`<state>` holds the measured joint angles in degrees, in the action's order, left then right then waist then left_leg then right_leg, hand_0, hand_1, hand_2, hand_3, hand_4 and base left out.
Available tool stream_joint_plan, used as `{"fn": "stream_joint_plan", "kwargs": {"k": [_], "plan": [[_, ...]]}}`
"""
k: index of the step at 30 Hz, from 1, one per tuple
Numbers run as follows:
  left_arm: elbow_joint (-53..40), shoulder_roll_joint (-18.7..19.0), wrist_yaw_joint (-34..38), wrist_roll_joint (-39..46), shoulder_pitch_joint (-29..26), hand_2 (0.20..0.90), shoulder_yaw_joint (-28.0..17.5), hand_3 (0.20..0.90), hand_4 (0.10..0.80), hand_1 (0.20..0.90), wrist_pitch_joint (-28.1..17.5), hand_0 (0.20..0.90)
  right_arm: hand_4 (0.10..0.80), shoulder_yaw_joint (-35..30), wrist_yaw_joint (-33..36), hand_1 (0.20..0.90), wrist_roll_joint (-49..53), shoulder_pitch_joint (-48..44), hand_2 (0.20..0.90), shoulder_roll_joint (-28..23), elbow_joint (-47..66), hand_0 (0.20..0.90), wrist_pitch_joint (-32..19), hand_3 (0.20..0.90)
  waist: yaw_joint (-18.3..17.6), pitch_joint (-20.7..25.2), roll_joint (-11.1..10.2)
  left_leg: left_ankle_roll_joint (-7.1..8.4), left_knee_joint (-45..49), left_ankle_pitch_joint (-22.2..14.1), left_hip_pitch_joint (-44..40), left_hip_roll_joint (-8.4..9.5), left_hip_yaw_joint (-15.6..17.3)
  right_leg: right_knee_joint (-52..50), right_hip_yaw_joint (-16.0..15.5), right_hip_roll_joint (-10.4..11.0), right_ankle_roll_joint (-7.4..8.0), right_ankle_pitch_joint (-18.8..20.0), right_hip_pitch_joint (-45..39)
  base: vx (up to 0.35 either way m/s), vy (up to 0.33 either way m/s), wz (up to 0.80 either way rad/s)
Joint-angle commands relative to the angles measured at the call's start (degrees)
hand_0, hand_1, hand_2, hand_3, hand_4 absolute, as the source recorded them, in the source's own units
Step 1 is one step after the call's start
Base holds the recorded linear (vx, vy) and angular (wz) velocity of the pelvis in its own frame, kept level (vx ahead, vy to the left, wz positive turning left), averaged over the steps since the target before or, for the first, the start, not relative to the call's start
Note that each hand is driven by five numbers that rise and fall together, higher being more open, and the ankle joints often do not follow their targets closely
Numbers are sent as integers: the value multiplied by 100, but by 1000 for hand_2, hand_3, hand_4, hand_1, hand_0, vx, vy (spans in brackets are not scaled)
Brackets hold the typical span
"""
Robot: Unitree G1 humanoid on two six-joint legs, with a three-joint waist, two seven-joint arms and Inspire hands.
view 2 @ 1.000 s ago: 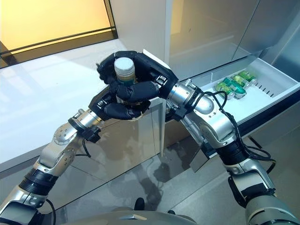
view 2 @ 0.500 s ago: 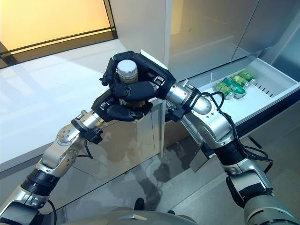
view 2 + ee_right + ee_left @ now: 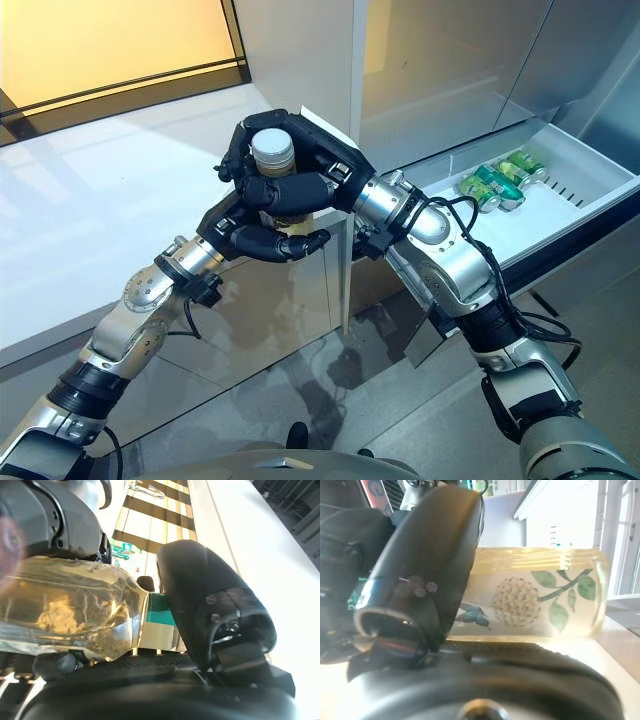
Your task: Put drinks into fridge and close the fridge
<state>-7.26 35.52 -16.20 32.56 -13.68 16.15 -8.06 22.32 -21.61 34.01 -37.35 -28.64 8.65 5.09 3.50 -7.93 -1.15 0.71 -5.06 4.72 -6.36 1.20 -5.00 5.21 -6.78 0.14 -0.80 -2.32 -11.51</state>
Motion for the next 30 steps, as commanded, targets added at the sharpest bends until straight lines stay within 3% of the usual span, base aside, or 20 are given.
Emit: {"fn": "stream_joint_plan", "kwargs": {"k": [1, 8, 20, 30], "plan": [[-372, -346, 761, 114, -1377, 900, -552, 900, 800, 900, -1448, 900, 100, 132, -33, 300, 279, -450, 300, 395, 111, 300, -505, 200, 0, 725, -85, -194, 36, -548, -165, 276, -65, -108, 7, 103, 346, 326, 325, 0, 0, 0], [-221, -446, 1000, 90, -1427, 900, -524, 900, 800, 900, -1550, 900, 100, 94, 132, 300, 111, -579, 300, 410, -29, 300, -604, 200, -4, 730, -93, -196, 40, -554, -168, 274, -65, -109, 24, 98, 345, 331, 327, 0, 0, 0], [-277, -386, 787, 386, -1162, 900, -786, 900, 800, 900, -1245, 900, 100, -157, 311, 300, 20, -631, 300, 220, -12, 300, -852, 200, 50, 727, -108, -199, 43, -552, -146, 278, -106, -108, 13, 89, 336, 332, 341, 0, 0, 0], [-176, 18, 1078, -296, -746, 900, -1357, 900, 800, 900, -1248, 900, 100, -521, 373, 300, -3, -486, 300, -97, 249, 300, -1105, 200, 106, 740, -101, -199, 36, -545, -132, 282, -138, -93, -13, 86, 330, 327, 332, 0, 0, 0]]}}
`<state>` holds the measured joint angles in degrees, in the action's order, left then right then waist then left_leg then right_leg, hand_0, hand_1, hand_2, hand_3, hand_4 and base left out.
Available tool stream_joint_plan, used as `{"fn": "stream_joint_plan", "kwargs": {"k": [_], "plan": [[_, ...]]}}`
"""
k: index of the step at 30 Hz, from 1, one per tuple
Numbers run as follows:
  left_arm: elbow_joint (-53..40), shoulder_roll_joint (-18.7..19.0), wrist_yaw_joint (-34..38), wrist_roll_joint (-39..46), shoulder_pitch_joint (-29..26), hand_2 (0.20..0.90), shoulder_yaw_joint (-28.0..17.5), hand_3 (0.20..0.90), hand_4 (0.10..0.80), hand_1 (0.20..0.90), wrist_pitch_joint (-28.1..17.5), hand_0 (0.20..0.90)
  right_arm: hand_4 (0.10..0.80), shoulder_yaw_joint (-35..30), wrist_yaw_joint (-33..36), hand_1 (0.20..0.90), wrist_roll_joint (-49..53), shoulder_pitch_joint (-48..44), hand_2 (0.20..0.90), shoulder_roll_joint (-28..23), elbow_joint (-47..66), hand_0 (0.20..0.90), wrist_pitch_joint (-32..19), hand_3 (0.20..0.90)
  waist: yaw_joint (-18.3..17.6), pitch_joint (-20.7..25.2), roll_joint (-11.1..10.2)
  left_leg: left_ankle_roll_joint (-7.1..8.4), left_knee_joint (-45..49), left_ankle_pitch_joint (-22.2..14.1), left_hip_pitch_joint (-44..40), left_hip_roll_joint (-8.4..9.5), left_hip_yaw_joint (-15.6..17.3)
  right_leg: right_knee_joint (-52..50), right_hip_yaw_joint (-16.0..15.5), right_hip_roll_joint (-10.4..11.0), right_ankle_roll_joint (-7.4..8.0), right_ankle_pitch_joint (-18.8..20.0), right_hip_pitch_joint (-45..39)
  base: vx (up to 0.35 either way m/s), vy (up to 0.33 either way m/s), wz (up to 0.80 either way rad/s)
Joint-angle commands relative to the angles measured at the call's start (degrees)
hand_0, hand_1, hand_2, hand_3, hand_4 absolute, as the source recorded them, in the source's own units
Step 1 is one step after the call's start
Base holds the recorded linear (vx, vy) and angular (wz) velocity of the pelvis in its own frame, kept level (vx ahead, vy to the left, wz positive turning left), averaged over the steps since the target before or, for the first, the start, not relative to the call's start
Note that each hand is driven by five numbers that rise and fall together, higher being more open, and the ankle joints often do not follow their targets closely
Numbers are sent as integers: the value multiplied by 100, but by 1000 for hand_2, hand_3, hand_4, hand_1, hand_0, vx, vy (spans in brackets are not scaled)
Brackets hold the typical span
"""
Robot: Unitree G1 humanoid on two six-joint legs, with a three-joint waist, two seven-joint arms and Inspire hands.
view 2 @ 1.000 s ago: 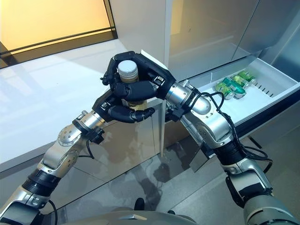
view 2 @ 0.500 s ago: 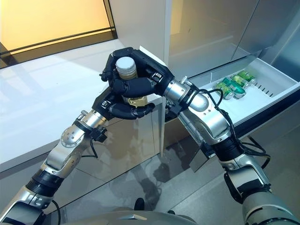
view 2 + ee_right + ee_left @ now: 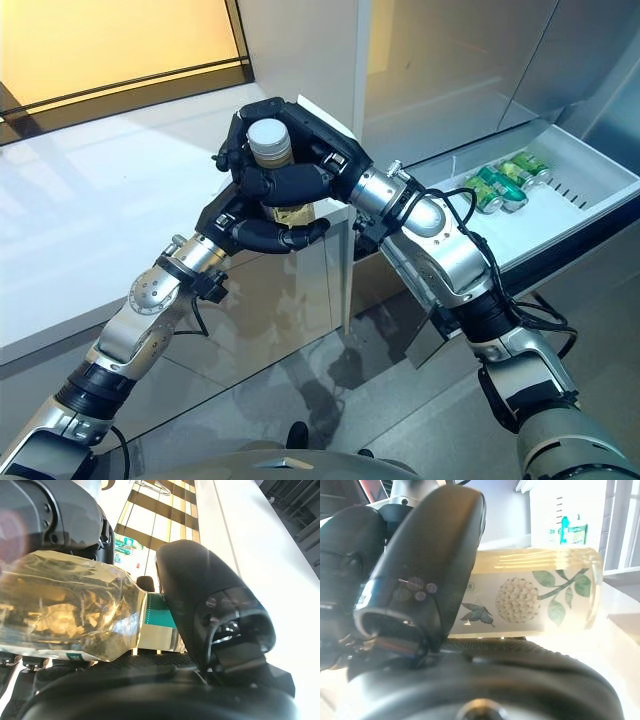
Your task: Put drinks into fridge and close the fridge
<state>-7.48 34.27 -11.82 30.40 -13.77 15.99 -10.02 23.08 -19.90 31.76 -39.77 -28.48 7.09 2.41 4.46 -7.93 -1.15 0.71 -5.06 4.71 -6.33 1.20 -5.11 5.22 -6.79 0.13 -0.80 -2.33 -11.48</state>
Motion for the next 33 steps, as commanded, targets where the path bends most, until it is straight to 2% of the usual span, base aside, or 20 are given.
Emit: {"fn": "stream_joint_plan", "kwargs": {"k": [1, 6, 12, 20, 26, 28, 33], "plan": [[-100, 209, 693, -78, -716, 900, -1390, 900, 800, 900, -1080, 900, 100, -627, 212, 300, 232, -243, 300, -155, 407, 300, -856, 200, 13, 745, -99, -197, 37, -544, -132, 282, -125, -91, -16, 88, 331, 326, 326, 0, 0, 0], [46, 245, 871, 45, -675, 900, -1526, 900, 800, 900, -1209, 900, 100, -692, 253, 300, 159, -262, 300, -188, 372, 300, -896, 200, 24, 754, -97, -191, 40, -540, -131, 276, -120, -86, -30, 91, 326, 320, 315, 0, 0, 0], [149, 224, 1389, -617, -607, 900, -1598, 900, 800, 900, -1402, 900, 100, -848, 440, 300, 61, -290, 300, -310, 350, 300, -1002, 200, 32, 765, -110, -184, 36, -540, -116, 277, -147, -83, -45, 99, 339, 325, 331, 0, 0, 0], [286, 347, 1933, -1318, -323, 900, -1903, 900, 800, 900, -1201, 900, 100, -1156, 523, 300, -4, -96, 300, -387, 548, 300, -1130, 200, 27, 754, -101, -189, 36, -541, -104, 276, -143, -83, -25, 97, 345, 328, 343, 0, 0, 0], [303, 556, 1657, -1434, -37, 900, -2106, 900, 800, 900, -948, 900, 100, -1372, 563, 300, 0, 69, 300, -585, 708, 300, -1222, 200, 45, 736, -87, -192, 41, -540, -96, 274, -147, -81, -30, 96, 351, 330, 345, 0, 0, 0], [256, 612, 1558, -1227, 112, 900, -2214, 900, 800, 900, -835, 900, 100, -1473, 585, 300, 10, 128, 300, -671, 749, 300, -1254, 200, 62, 729, -79, -192, 42, -544, -93, 276, -164, -76, -38, 97, 352, 325, 341, 0, 0, 0], [200, 544, 1507, -922, 460, 900, -2487, 900, 800, 900, -832, 900, 100, -1657, 585, 300, 49, 283, 300, -735, 896, 300, -1284, 200, 102, 707, -70, -195, 45, -538, -70, 278, -186, -72, -63, 104, 354, 316, 345, -21, 3, 2]]}}
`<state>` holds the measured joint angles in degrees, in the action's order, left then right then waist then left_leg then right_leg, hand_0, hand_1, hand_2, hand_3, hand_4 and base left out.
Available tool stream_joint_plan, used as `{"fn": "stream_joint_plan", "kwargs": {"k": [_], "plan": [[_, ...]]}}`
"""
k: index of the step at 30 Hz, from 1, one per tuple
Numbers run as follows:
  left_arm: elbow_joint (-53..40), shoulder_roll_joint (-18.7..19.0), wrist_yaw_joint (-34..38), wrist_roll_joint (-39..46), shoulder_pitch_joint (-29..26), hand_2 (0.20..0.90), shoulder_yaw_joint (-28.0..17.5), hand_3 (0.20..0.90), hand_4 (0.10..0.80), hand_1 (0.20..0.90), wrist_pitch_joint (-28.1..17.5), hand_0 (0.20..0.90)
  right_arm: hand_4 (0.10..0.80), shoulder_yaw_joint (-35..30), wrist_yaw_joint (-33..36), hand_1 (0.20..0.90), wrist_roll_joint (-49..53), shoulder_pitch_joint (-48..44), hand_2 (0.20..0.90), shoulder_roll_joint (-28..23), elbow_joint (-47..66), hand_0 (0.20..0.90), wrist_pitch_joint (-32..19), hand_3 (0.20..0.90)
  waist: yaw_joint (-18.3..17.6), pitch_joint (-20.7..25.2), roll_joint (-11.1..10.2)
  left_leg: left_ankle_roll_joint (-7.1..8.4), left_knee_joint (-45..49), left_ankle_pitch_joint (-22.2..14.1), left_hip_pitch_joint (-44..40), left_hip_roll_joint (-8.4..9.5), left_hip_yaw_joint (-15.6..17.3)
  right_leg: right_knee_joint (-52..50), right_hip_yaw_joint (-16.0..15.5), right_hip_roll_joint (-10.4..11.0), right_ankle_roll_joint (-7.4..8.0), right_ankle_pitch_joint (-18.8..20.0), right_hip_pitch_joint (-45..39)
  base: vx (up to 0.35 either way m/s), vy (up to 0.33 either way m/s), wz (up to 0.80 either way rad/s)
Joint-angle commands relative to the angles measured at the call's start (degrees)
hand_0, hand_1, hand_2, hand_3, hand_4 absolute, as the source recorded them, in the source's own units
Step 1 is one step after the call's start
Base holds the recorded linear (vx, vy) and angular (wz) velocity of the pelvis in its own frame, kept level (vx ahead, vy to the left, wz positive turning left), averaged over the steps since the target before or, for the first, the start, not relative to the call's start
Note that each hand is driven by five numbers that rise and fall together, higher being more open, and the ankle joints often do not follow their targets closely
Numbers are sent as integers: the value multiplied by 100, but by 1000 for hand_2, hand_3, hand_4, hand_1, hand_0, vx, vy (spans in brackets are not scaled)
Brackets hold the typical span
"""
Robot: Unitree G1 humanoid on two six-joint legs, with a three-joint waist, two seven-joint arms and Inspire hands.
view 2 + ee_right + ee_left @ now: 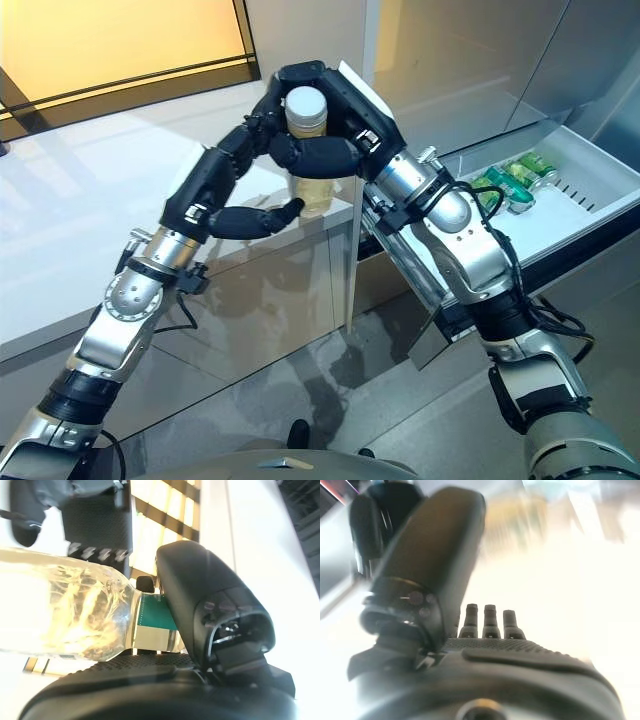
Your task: Put drinks into fridge and close the fridge
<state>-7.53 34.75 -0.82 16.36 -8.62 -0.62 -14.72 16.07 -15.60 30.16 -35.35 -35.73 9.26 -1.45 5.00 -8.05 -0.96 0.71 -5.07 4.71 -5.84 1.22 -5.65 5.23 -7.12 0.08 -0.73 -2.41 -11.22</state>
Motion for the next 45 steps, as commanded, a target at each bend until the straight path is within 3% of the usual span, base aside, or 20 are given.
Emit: {"fn": "stream_joint_plan", "kwargs": {"k": [1, 7, 15, 16, 17, 19, 24, 30, 34, 45], "plan": [[173, 477, 298, 654, 15, 900, -875, 900, 800, 900, -328, 900, 100, -991, 167, 300, 213, -120, 300, -20, 735, 300, -872, 200, 56, 718, -93, -196, 46, -538, -117, 279, -138, -72, -37, 110, 348, 323, 317, -36, 1, 3], [-9, 129, -272, 1501, 432, 900, -1146, 900, 800, 900, -168, 900, 100, -1215, 152, 300, 295, 105, 300, -54, 937, 300, -798, 200, 86, 695, -101, -195, 44, -534, -101, 278, -157, -74, -59, 109, 327, 319, 333, -50, 4, 1], [-275, -352, -1913, 3730, 765, 900, -1106, 900, 800, 900, 297, 900, 100, -1437, 179, 300, 615, 272, 300, -148, 1099, 300, -693, 200, 85, 690, -98, -187, 46, -533, -71, 278, -160, -76, -63, 118, 322, 331, 365, -39, 12, 2], [-295, -471, -2433, 4345, 815, 900, -1057, 900, 800, 900, 587, 900, 100, -1472, 197, 300, 563, 311, 300, -118, 1136, 300, -704, 200, 72, 687, -94, -185, 52, -516, -54, 280, -146, -84, -56, 125, 320, 353, 391, 0, 0, 0], [-288, -467, -2443, 4353, 820, 900, -1059, 900, 800, 900, 588, 900, 100, -1470, 198, 300, 562, 317, 300, -115, 1138, 300, -702, 200, 74, 693, -93, -184, 48, -545, -73, 275, -146, -79, -53, 119, 320, 331, 373, -41, 23, 0], [-390, -791, -3179, 5154, 918, 900, -927, 900, 800, 900, 1229, 900, 100, -1527, 245, 300, 649, 346, 300, -135, 1208, 300, -644, 200, 45, 681, -86, -185, 48, -524, -55, 274, -132, -89, -25, 122, 312, 361, 408, -25, 13, 0], [-285, -1345, -4379, 6120, 1209, 900, -502, 900, 800, 900, 2213, 900, 100, -1649, 473, 300, 744, 398, 300, -268, 1355, 300, -562, 200, -37, 631, -80, -187, 47, -559, -85, 254, -58, -111, 44, 114, 307, 379, 431, -38, 23, -4], [439, -1642, -5755, 6097, 1606, 900, -48, 900, 800, 900, 3032, 900, 100, -1846, 707, 300, 1076, 396, 300, -614, 1318, 300, -471, 200, -110, 592, -87, -184, 25, -586, -103, 246, 11, -90, 106, 107, 307, 408, 444, -4, 4, -1], [1096, -1630, -6184, 5772, 1920, 900, 135, 900, 800, 900, 3176, 900, 100, -1963, 725, 300, 1472, 471, 300, -829, 1296, 300, -503, 200, -150, 566, -71, -183, 13, -609, -106, 236, 60, -77, 145, 104, 323, 406, 456, -20, 13, -2], [3031, -1790, -5676, 4915, 2261, 900, -10, 900, 800, 900, 3064, 900, 100, -2279, 422, 300, 2777, 875, 300, -910, 1366, 300, -59, 200, -271, 556, -117, -183, 30, -596, -43, 219, 206, -90, 199, 118, 362, 427, 548, -27, 19, -5]]}}
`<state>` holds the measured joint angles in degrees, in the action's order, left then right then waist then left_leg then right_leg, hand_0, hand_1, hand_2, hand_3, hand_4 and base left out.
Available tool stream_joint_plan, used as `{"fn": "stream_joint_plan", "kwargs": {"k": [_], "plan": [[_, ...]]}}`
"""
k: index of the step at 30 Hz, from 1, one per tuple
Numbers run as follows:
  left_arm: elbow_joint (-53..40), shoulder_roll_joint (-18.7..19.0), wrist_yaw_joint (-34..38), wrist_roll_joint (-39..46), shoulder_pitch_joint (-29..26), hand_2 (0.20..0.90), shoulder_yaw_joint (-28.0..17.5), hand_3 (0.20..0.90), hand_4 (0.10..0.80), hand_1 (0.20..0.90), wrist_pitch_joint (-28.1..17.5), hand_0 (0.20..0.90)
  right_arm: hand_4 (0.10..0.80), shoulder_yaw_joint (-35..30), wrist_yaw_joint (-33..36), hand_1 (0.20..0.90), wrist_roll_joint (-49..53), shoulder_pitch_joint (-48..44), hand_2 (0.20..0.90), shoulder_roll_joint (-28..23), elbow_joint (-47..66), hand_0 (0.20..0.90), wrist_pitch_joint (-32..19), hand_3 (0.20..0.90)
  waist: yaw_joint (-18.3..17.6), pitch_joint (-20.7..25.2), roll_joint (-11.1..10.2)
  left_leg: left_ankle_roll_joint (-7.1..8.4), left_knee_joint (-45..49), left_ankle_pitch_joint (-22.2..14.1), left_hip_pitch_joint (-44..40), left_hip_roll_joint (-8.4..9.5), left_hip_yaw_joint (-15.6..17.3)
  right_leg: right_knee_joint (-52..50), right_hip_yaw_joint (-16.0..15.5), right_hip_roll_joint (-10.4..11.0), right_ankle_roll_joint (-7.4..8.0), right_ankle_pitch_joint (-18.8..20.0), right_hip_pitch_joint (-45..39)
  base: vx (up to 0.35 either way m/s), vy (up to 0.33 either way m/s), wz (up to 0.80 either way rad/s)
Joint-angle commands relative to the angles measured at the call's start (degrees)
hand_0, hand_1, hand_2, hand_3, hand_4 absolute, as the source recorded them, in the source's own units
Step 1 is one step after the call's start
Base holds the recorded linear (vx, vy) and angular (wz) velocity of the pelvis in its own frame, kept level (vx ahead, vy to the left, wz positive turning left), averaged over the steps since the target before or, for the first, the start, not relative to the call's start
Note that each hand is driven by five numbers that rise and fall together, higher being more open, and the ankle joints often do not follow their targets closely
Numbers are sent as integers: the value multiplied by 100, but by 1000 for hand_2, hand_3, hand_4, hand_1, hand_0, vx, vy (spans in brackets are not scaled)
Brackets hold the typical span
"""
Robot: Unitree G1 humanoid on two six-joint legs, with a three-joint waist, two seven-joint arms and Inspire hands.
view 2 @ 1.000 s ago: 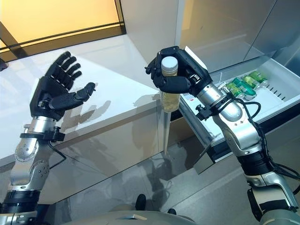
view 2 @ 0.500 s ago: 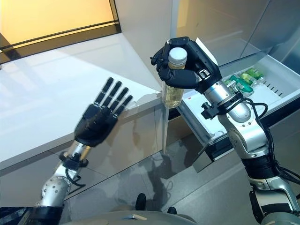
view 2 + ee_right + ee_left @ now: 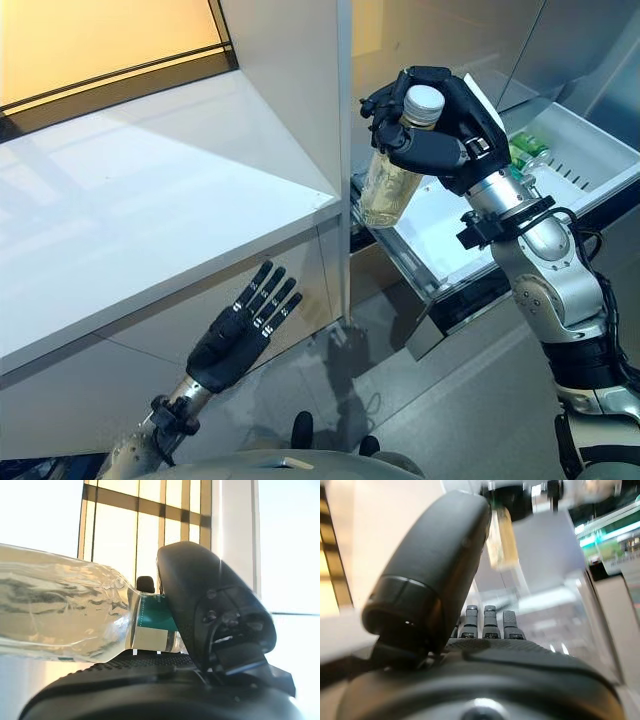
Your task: Put drinks into fridge and close the fridge
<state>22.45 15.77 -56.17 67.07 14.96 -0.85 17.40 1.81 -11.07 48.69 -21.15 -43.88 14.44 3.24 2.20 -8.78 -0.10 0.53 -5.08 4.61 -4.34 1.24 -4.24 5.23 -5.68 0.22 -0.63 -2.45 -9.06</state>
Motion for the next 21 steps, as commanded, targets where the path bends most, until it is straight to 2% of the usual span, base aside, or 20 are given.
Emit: {"fn": "stream_joint_plan", "kwargs": {"k": [1, 4, 7, 8, 10, 18, 21], "plan": [[268, 90, -131, -242, -80, 900, 35, 900, 800, 900, -104, 900, 100, -916, -48, 300, 1128, -486, 300, -90, 858, 300, -438, 200, -16, 635, -213, -164, 26, -583, -185, 216, 88, -84, 67, 99, 357, 438, 345, 0, 0, 0], [735, 13, 84, -338, -47, 900, 50, 900, 800, 900, -54, 900, 100, -1026, -217, 300, 1378, -317, 300, -40, 896, 300, -313, 200, -63, 626, -231, -164, 28, -580, -164, 221, 124, -99, 85, 96, 371, 446, 382, -31, 8, -4], [1237, -18, 1124, -491, -89, 900, 76, 900, 800, 900, -600, 900, 100, -1134, -234, 300, 1336, -105, 300, -57, 1048, 300, -382, 200, -127, 610, -276, -164, 25, -570, -157, 218, 186, -120, 99, 93, 386, 459, 411, -23, 1, -8], [1313, -11, 1187, -547, -105, 900, 82, 900, 800, 900, -691, 900, 100, -1150, -231, 300, 1329, -93, 300, -52, 1059, 300, -382, 200, -132, 609, -281, -167, 27, -571, -159, 220, 190, -123, 102, 92, 386, 458, 411, 0, 0, 0], [1707, 25, 1663, -1174, -241, 900, 248, 900, 800, 900, -1245, 900, 100, -1270, -146, 300, 1269, -47, 300, -49, 1070, 300, -430, 200, -179, 619, -329, -178, 33, -577, -148, 229, 219, -128, 112, 81, 387, 466, 431, 0, 0, 0], [2878, -228, 2632, -2601, -376, 900, 426, 900, 800, 900, -2364, 900, 100, -1607, 83, 300, 653, 150, 300, 56, 931, 300, -539, 200, -249, 630, -405, -153, 35, -582, -106, 212, 316, -145, 158, 59, 428, 491, 510, 4, -11, -6], [3126, -275, 2817, -2859, -423, 900, 439, 900, 800, 900, -2498, 900, 100, -1692, 276, 300, 113, 248, 300, 53, 853, 300, -602, 200, -269, 619, -433, -151, 33, -594, -100, 208, 349, -138, 187, 42, 436, 503, 528, 8, -14, -5]]}}
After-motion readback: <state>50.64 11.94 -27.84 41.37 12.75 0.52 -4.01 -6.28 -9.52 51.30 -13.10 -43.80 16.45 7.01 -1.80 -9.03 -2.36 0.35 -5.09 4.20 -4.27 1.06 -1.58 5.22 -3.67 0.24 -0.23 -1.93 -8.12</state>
